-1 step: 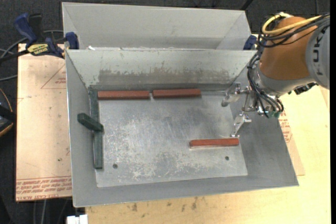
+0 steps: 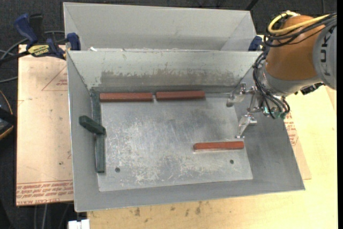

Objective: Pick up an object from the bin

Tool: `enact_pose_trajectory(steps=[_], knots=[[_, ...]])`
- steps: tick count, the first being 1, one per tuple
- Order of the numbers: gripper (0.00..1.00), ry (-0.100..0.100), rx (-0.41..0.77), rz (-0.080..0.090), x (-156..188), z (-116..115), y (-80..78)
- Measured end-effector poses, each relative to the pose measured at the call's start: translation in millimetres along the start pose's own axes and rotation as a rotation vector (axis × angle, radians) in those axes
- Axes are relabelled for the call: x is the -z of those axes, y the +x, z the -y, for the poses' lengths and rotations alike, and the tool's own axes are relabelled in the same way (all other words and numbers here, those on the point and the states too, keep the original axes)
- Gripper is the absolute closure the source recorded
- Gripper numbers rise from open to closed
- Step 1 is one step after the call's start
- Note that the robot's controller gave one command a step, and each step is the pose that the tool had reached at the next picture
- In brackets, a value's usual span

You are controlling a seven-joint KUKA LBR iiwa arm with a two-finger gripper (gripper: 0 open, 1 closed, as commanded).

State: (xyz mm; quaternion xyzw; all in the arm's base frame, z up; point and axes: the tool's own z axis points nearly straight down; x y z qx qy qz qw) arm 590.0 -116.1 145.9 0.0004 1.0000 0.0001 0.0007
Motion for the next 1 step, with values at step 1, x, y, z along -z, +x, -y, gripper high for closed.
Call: enact_pose_trajectory(steps=[1], knots=[[1.00, 0.001, 0.010, 0.009, -69.8, 13.6, 53.4]])
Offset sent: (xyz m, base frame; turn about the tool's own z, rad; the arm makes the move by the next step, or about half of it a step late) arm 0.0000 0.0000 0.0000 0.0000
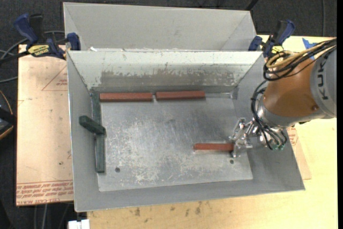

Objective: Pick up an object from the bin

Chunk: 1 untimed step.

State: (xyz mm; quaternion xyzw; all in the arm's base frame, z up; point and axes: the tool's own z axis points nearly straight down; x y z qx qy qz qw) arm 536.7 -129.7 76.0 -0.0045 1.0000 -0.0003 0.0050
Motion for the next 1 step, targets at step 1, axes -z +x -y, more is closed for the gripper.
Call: enact_pose_trajectory(steps=[1], knots=[[1.00, 0.000, 0.001, 0.000, 0.0, -0.1, 0.0]])
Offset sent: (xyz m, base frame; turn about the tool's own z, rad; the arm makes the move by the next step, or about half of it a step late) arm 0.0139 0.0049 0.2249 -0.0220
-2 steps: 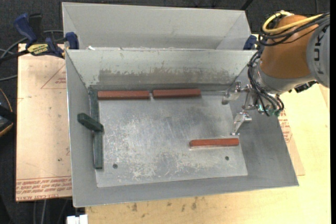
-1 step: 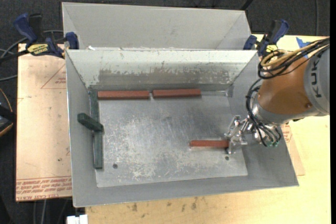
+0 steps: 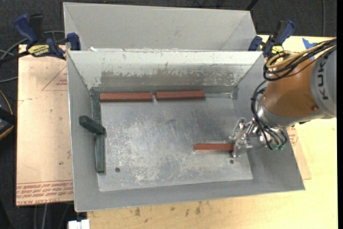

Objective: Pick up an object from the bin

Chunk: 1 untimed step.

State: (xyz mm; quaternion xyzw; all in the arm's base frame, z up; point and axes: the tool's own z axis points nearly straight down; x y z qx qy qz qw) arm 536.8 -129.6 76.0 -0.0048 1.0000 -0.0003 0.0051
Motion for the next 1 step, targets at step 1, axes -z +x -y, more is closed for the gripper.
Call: enact_pose_trajectory(steps=[1], knots=[[1.00, -0.001, 0.017, -0.010, 202.1, -4.1, -14.6]])
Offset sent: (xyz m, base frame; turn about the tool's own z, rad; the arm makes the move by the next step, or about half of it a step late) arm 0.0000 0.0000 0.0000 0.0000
